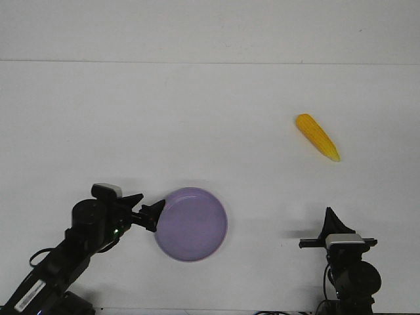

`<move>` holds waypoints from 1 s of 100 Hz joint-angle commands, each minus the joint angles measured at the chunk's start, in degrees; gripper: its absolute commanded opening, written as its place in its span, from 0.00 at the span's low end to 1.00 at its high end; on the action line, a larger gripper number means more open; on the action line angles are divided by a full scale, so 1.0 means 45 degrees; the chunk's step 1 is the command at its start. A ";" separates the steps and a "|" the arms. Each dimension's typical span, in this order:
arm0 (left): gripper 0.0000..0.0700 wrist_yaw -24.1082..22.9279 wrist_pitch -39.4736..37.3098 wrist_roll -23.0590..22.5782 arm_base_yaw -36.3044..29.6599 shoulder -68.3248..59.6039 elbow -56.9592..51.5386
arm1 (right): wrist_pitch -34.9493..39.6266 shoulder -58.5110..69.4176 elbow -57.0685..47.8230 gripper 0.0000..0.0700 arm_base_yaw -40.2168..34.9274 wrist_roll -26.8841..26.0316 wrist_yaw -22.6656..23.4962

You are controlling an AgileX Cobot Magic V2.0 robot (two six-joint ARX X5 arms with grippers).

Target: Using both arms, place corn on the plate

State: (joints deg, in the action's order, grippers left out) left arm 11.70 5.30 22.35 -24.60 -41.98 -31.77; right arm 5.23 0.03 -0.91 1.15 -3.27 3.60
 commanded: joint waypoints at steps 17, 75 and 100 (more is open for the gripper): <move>0.76 -0.0665 0.2263 -0.0306 -0.0039 0.3191 -0.0097 | -0.0607 0.0010 -0.0209 0.01 -0.0010 -0.3696 0.0257; 0.76 -0.1365 0.4231 -0.0495 -0.0039 0.4857 -0.0097 | 0.4648 1.2866 -1.2541 0.78 -0.0015 0.0204 -0.0447; 0.76 -0.1365 0.4240 -0.0500 -0.0039 0.4857 -0.0097 | 0.6717 1.9895 -1.7267 0.78 0.0010 0.2409 -0.0461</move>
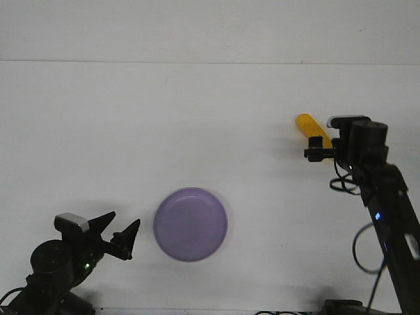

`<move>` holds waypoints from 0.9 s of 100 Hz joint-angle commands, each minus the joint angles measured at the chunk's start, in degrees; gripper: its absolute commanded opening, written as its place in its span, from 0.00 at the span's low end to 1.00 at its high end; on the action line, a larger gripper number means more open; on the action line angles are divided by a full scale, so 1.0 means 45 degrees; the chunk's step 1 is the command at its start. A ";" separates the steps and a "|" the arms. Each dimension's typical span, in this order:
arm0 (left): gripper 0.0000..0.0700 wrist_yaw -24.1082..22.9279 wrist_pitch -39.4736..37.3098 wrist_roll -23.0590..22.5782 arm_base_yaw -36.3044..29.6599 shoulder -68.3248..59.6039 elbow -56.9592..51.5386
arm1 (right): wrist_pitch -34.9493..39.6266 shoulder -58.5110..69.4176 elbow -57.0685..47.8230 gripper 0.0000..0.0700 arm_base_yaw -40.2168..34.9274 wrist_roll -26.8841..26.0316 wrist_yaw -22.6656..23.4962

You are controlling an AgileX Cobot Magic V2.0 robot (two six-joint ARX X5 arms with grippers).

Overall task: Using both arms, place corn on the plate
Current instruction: 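Reach the right gripper to the yellow corn cob and grasp it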

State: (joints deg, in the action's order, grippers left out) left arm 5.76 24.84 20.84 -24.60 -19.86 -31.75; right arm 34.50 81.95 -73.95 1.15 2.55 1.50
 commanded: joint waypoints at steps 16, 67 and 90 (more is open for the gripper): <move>0.76 -0.0044 -0.0087 -0.0165 -0.0039 -0.0058 -0.0102 | 0.0374 0.4648 -0.2885 0.78 0.0015 0.2288 -0.0102; 0.76 -0.0044 0.0097 -0.0146 -0.0039 -0.0063 -0.0102 | -0.1268 0.7859 -0.3755 0.78 0.0228 0.3157 -0.1399; 0.76 -0.0053 0.0087 -0.0151 -0.0039 -0.0058 -0.0102 | -0.1341 0.8126 -0.3755 0.49 0.0345 0.3036 -0.1345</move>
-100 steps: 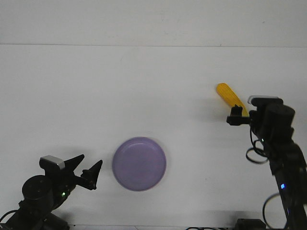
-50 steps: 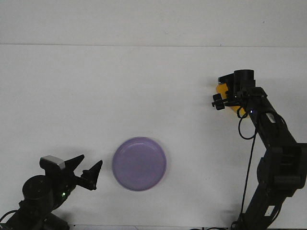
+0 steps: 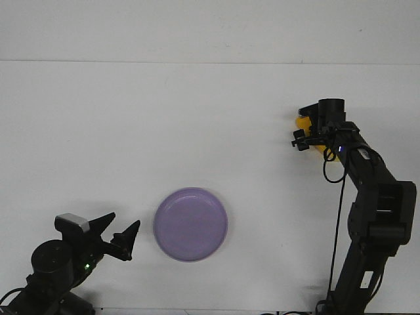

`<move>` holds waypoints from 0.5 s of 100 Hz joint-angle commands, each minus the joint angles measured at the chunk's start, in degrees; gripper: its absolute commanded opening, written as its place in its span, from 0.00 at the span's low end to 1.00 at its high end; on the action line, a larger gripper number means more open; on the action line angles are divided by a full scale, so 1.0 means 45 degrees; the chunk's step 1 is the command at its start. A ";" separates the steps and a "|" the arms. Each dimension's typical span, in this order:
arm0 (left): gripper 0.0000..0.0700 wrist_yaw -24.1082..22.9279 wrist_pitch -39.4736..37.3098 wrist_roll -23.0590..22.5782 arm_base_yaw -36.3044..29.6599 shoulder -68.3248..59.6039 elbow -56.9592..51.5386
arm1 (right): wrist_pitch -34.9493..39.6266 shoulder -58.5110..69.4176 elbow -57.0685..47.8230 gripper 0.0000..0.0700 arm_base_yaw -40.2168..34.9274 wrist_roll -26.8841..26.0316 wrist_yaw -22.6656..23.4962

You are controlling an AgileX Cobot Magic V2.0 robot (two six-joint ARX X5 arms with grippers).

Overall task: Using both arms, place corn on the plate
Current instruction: 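Reach the right gripper to the yellow corn cob and grasp it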

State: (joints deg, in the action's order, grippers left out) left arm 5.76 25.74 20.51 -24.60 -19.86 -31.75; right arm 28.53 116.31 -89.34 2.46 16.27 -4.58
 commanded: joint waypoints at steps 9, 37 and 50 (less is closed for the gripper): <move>0.76 -0.0053 -0.0107 -0.0078 -0.0039 -0.0063 -0.0102 | -0.0155 0.0486 -0.0335 0.23 0.0053 -0.0019 -0.0058; 0.76 -0.0340 -0.0112 -0.0078 -0.0039 -0.0068 -0.0102 | 0.0330 -0.1209 -0.0335 0.19 0.0063 -0.0685 0.0282; 0.76 -0.0335 -0.0107 -0.0078 -0.0039 -0.0068 -0.0102 | 0.1073 -0.3162 -0.0335 0.19 -0.0083 -0.1452 0.1749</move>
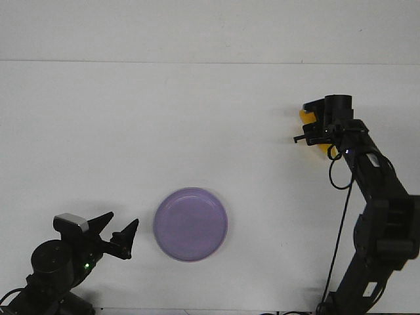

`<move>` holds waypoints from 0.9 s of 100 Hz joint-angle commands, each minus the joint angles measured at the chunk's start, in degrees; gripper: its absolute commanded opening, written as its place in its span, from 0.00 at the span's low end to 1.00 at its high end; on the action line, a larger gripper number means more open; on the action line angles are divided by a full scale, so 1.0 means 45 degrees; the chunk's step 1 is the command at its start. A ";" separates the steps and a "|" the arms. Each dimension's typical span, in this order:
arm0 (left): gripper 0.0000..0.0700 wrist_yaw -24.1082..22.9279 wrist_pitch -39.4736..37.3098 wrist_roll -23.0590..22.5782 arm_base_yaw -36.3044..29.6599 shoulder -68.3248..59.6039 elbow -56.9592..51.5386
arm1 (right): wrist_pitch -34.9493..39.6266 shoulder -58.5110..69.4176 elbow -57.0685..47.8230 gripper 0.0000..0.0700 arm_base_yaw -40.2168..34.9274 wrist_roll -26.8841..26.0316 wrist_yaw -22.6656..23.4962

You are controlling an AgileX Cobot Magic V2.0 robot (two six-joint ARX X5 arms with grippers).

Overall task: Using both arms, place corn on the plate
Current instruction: 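Reach the right gripper to the yellow corn cob and grasp it, then carry the corn with the right gripper over the plate and lower it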

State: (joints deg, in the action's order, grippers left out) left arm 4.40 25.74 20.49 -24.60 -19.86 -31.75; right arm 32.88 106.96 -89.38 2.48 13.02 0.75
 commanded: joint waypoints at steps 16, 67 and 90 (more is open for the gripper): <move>0.76 -0.0034 -0.0102 -0.0078 -0.0039 -0.0068 -0.0102 | 0.1409 -0.3978 -0.0321 0.19 -0.0850 -0.1282 0.2011; 0.76 -0.0029 -0.0112 -0.0073 -0.0039 -0.0068 -0.0102 | 0.1778 -0.7291 0.2482 0.19 -0.9942 -0.3711 0.0835; 0.76 -0.0029 -0.0112 -0.0078 -0.0039 -0.0068 -0.0102 | -0.1452 -0.5863 0.5532 0.19 -1.2740 -0.5246 -0.0253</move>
State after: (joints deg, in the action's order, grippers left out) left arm 4.40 25.74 20.49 -24.60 -19.88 -31.75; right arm 29.63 78.15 -65.32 -53.28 -6.74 1.04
